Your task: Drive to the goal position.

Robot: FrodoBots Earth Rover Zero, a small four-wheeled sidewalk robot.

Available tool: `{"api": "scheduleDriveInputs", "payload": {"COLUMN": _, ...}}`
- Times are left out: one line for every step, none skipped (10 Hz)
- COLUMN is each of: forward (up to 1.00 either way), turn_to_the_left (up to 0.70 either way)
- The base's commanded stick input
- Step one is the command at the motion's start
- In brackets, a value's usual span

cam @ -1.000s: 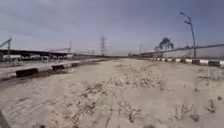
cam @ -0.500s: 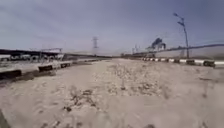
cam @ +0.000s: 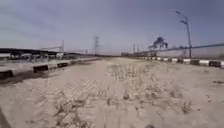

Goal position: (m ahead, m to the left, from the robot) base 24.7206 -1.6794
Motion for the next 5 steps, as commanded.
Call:
{"api": "scheduleDriveInputs", "payload": {"forward": 1.00, "turn_to_the_left": 0.00}}
{"api": "scheduleDriveInputs", "payload": {"forward": 1.00, "turn_to_the_left": 0.00}}
{"api": "scheduleDriveInputs", "payload": {"forward": 1.00, "turn_to_the_left": 0.00}}
{"api": "scheduleDriveInputs", "payload": {"forward": 1.00, "turn_to_the_left": 0.00}}
{"api": "scheduleDriveInputs", "payload": {"forward": 1.00, "turn_to_the_left": 0.00}}
